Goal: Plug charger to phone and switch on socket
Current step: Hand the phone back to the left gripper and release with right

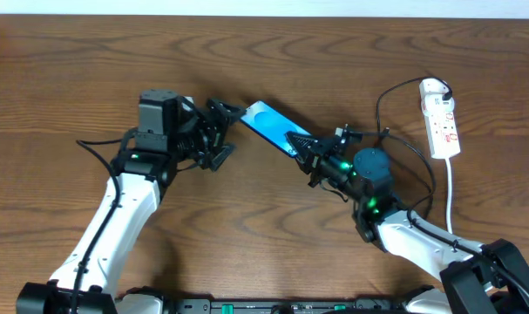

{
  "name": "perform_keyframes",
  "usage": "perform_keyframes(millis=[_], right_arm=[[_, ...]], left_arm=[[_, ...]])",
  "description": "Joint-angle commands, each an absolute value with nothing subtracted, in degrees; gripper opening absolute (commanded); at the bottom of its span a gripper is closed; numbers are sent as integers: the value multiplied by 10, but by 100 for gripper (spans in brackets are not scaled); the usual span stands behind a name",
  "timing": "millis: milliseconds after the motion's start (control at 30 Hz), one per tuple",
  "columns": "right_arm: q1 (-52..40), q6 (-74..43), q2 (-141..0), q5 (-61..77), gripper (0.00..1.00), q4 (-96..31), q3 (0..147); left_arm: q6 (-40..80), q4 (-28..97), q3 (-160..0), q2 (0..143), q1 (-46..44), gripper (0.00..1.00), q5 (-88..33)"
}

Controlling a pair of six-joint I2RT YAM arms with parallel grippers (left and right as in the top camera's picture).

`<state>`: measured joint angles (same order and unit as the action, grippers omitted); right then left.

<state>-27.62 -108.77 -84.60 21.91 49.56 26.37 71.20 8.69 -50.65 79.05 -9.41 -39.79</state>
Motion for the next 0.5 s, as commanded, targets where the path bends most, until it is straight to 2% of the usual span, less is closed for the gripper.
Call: perform_keyframes(millis=[0,100,233,400,467], right_arm=[[-295,-1134,-844,191,1,504,270],[-306,-1138,-844,181,1,504,271],[-321,-1175,-844,180,1,506,272],[-321,-1175,-844,179,1,548,273],[-321,-1175,-844,179,1,551,273]], left_arm=[[747,83,-508,791,-123,88,-346],[747,67,-508,791,-135,84,-338],[747,24,-508,791,-146,72,-332],[747,24,-508,791,-174,66,-300],[747,24,-508,791,-181,60,-292]])
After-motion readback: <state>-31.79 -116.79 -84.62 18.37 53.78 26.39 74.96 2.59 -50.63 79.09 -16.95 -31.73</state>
